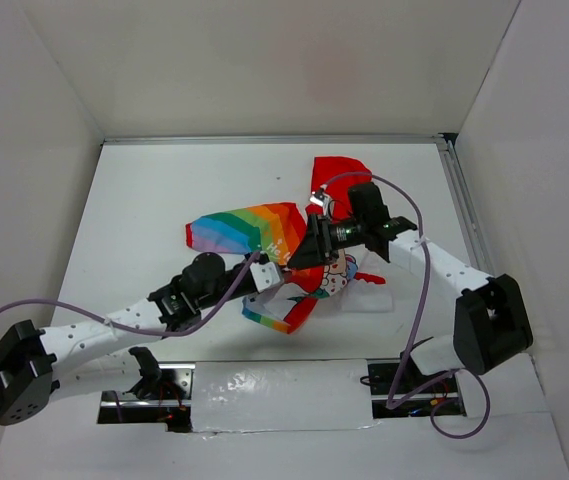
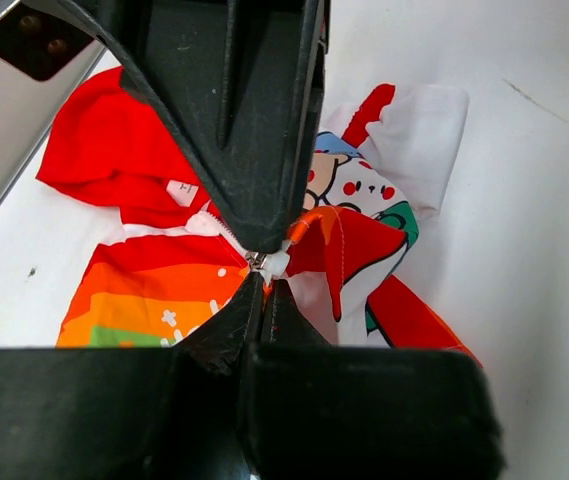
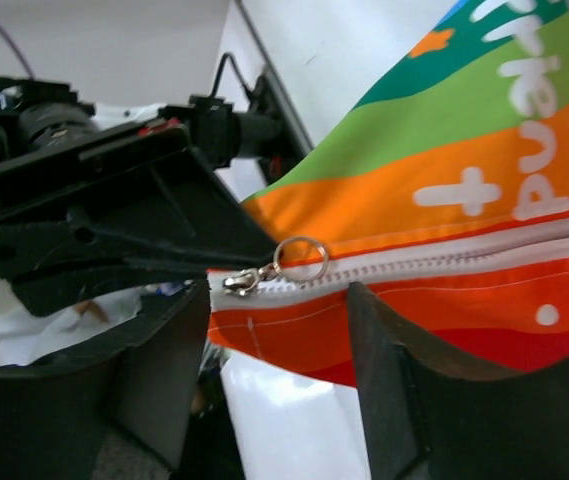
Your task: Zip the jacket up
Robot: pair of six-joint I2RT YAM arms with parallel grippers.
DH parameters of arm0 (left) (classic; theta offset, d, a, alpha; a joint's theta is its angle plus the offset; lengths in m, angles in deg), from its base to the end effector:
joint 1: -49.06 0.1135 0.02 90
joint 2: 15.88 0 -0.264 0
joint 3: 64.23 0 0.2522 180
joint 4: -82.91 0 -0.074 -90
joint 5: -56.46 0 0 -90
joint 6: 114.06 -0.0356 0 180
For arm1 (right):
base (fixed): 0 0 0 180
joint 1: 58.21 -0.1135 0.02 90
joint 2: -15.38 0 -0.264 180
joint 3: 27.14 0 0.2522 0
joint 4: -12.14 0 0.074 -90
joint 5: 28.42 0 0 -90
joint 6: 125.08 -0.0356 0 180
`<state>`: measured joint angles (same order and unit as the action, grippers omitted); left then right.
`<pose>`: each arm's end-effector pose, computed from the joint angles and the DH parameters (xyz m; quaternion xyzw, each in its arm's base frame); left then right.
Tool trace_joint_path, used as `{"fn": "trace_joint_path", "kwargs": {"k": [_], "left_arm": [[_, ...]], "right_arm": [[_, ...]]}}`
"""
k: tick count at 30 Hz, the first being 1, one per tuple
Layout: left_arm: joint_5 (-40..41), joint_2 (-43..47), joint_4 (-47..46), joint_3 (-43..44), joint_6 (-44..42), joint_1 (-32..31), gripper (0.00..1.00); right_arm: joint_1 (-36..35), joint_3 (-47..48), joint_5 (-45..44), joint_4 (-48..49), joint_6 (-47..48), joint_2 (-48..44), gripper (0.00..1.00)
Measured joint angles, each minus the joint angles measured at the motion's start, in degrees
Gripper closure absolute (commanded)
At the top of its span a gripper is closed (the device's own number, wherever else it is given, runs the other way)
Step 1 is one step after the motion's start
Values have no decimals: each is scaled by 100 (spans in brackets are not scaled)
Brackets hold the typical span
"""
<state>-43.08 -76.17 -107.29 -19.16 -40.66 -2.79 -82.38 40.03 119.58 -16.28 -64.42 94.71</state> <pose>0.1444 -0.1933 0.2670 0.4597 0.5760 -0.2623 0.6230 0.2506 0.1455 0.2594 -0.1666 0.8029 0.5579 0.1282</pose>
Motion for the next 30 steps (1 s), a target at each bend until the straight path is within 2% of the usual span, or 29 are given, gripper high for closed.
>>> {"fn": "trace_joint_path", "kwargs": {"k": [3,6,8,12,15,17,18,22,25,30], "left_arm": [[68,-61,-68,2,-2,0,100],[74,-68,-109,2,-2,0,100],[76,-63,-142,2,-2,2,100],[79,24,-162,0,-13,2,100],[44,201,-170,-46,-20,2,100],[20,278,-170,-83,-20,4,100],[-13,291,-181,-94,-20,4,100],[-111,299,-208,-96,-20,4,100],[-140,243,-315,-96,-20,4,100],[-173,157,-348,-96,-20,4,100]], "right_arm": [[2,0,269,9,-22,76,44],[2,11,365,9,-59,87,45],[2,48,389,7,-90,107,42],[4,149,402,13,-177,284,28],[7,153,459,50,-299,444,26],[7,153,531,105,-417,501,30],[7,153,538,149,-461,514,38],[7,195,544,313,-638,514,42],[7,221,542,422,-732,511,53],[20,297,393,385,-761,509,53]]}}
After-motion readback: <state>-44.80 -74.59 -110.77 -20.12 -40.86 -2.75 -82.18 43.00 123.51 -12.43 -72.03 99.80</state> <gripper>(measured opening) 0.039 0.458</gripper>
